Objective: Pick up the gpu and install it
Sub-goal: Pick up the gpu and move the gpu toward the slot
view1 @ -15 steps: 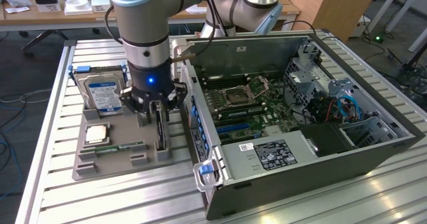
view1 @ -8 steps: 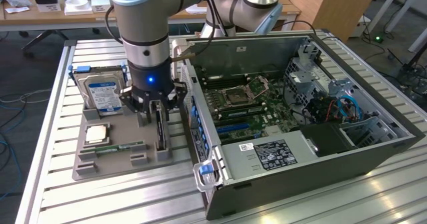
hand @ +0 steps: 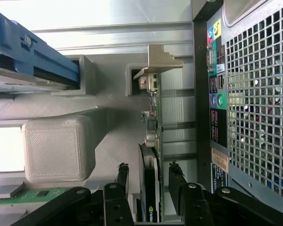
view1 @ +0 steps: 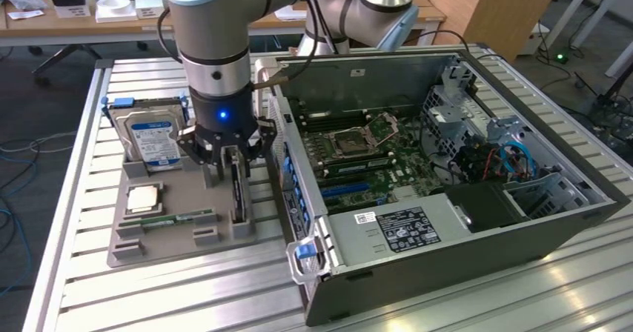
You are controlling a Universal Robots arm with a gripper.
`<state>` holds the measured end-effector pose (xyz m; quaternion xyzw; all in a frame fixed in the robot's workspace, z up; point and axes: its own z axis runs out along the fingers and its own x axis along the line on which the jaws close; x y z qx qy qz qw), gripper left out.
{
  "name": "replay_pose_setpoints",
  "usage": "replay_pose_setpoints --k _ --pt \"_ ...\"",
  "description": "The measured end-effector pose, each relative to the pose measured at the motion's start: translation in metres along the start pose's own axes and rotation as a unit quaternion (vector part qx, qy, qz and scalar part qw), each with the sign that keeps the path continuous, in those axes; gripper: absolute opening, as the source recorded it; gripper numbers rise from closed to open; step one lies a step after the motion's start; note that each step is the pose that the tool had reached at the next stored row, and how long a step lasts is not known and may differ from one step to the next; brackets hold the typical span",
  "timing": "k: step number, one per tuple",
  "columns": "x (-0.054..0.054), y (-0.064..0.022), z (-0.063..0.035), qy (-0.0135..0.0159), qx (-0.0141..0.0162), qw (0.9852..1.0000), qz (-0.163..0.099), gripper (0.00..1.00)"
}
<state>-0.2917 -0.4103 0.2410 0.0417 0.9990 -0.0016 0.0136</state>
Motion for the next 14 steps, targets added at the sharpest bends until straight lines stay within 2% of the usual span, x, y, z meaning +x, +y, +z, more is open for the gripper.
replay_pose_setpoints --k 14 --pt "0.0000 -0.0020 0.0041 -0.0001 0.0005 1.0000 0.000 0.47"
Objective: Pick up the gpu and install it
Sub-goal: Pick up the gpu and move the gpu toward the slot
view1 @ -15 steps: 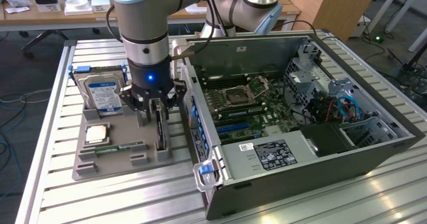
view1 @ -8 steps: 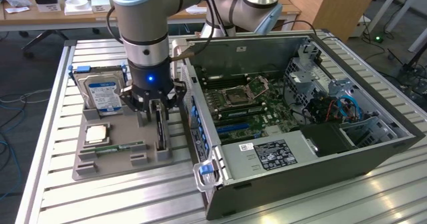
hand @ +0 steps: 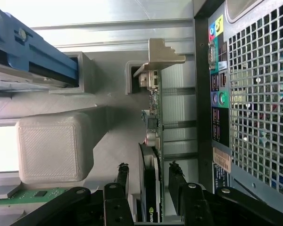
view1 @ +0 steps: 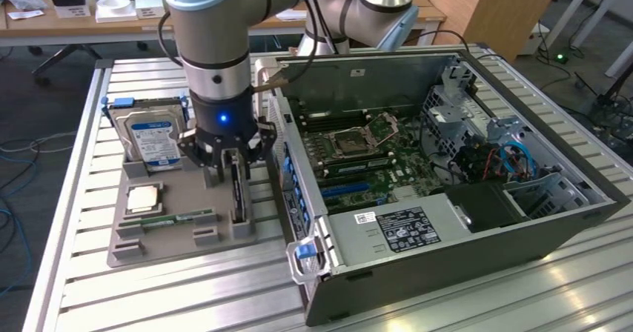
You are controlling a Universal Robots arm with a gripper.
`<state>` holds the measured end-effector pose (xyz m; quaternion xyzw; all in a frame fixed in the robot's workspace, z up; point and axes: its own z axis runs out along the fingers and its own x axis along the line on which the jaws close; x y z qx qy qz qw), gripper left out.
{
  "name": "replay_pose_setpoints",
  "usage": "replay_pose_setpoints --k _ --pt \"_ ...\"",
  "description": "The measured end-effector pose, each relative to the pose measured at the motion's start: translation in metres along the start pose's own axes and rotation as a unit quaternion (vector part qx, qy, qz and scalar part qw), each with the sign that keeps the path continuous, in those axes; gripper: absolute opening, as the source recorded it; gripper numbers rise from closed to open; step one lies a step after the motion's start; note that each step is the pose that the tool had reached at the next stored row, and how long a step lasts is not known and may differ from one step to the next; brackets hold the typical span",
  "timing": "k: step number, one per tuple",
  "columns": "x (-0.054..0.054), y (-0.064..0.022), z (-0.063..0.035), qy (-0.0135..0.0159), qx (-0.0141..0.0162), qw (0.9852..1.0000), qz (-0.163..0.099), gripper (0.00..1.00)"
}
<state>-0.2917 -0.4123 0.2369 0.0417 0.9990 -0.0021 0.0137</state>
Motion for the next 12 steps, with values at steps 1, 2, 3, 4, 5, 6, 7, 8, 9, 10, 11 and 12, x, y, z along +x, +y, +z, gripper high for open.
replay_pose_setpoints --k 1,2,3,4,5,6,7,8,9,10,11,12 --pt "0.0000 -0.0006 0.0001 0.0000 0.0000 1.0000 0.000 0.47" --pt "-0.0001 -0.0013 0.0001 0.0000 0.0000 1.0000 0.000 0.47" --pt "-0.0002 -0.0020 0.0001 0.0000 0.0000 1.0000 0.000 0.47" --pt "-0.0002 -0.0026 0.0003 -0.0001 0.0001 1.0000 0.000 0.47" --pt "-0.0003 -0.0032 0.0008 -0.0001 0.0002 1.0000 0.000 0.47" --pt "-0.0003 -0.0035 0.0016 -0.0001 0.0001 1.0000 0.000 0.47" --pt "-0.0002 -0.0037 0.0024 -0.0001 0.0002 1.0000 0.000 0.47" --pt "-0.0001 -0.0038 0.0031 0.0000 0.0002 1.0000 0.000 0.47" --pt "-0.0002 -0.0039 0.0031 0.0000 0.0003 1.0000 0.000 0.47" --pt "-0.0002 -0.0039 0.0031 0.0000 0.0002 1.0000 0.000 0.47" --pt "-0.0002 -0.0039 0.0032 0.0001 0.0003 1.0000 0.000 0.47" --pt "-0.0002 -0.0039 0.0037 -0.0001 0.0002 1.0000 0.000 0.47"
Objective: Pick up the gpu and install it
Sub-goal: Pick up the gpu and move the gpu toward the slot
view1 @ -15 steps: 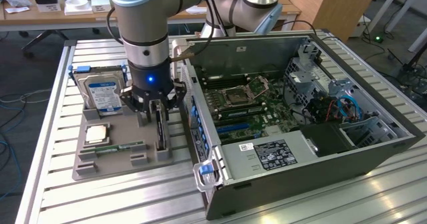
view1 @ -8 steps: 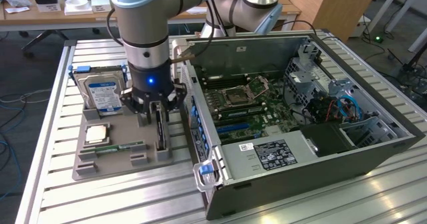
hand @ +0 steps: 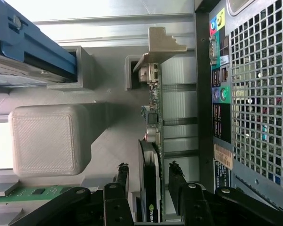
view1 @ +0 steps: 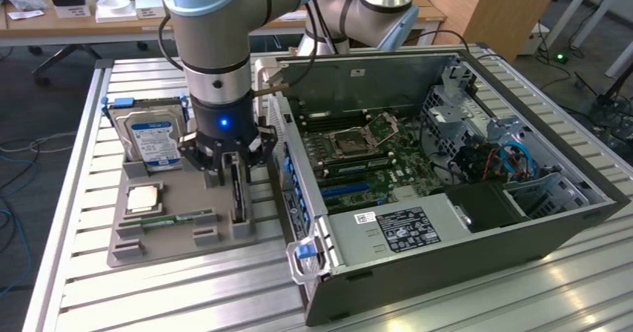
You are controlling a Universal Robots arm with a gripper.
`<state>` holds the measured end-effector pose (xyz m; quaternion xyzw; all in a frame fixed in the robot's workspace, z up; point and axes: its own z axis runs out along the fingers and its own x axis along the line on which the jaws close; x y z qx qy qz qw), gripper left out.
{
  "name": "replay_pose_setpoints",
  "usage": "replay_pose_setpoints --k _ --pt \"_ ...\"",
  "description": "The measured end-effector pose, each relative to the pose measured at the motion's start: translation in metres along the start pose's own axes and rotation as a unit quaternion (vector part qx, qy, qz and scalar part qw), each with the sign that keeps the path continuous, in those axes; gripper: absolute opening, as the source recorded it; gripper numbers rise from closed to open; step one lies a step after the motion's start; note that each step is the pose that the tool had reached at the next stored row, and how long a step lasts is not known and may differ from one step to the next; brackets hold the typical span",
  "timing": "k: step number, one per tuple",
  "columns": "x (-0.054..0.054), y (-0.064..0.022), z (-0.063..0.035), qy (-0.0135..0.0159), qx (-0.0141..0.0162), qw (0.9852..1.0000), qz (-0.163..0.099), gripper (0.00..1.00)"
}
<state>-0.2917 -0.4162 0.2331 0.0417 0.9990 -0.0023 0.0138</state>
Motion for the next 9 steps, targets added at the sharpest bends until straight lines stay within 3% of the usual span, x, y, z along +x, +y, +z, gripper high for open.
replay_pose_setpoints --k 9 --pt "-0.0003 -0.0001 0.0033 0.0001 0.0003 1.0000 0.000 0.47"
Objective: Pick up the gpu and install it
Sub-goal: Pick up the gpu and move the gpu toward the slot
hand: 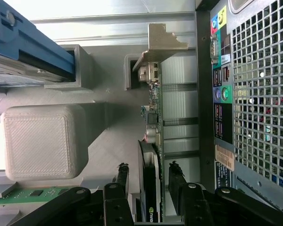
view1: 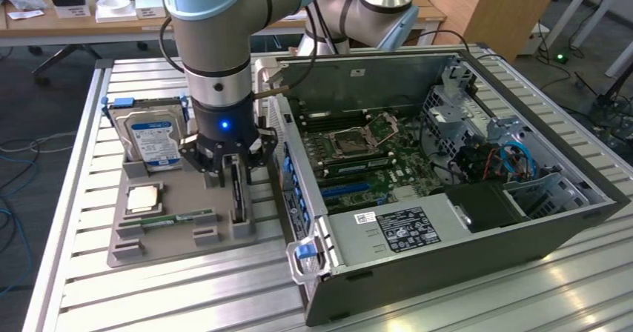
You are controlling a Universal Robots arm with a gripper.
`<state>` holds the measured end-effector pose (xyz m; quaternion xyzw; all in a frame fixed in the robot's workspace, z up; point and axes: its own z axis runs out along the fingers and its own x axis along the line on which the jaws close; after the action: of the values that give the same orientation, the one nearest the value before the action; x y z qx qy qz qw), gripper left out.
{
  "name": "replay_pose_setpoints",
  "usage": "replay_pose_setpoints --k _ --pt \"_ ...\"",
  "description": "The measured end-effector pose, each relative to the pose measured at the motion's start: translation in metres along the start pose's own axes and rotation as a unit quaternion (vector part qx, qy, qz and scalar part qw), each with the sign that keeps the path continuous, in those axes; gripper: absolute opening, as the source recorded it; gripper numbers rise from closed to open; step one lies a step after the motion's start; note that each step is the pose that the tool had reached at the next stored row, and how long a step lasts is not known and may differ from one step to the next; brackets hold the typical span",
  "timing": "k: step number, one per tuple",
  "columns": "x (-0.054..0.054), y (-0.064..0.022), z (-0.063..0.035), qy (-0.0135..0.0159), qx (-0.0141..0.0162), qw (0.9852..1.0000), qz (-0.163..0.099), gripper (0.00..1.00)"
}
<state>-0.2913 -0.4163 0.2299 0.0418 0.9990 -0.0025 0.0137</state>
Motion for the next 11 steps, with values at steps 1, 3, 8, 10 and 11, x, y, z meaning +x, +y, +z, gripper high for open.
replay_pose_setpoints --k 1,3,8,10,11 --pt "0.0000 0.0000 0.0000 0.0000 0.0000 1.0000 0.000 0.47" --pt "0.0000 0.0000 0.0000 0.0000 -0.0001 1.0000 0.000 0.47" --pt "0.0000 0.0000 0.0000 0.0000 0.0000 1.0000 0.000 0.47" --pt "0.0000 0.0000 0.0000 0.0000 0.0000 1.0000 0.000 0.46" --pt "0.0000 0.0000 0.0000 0.0000 0.0000 1.0000 0.000 0.39"
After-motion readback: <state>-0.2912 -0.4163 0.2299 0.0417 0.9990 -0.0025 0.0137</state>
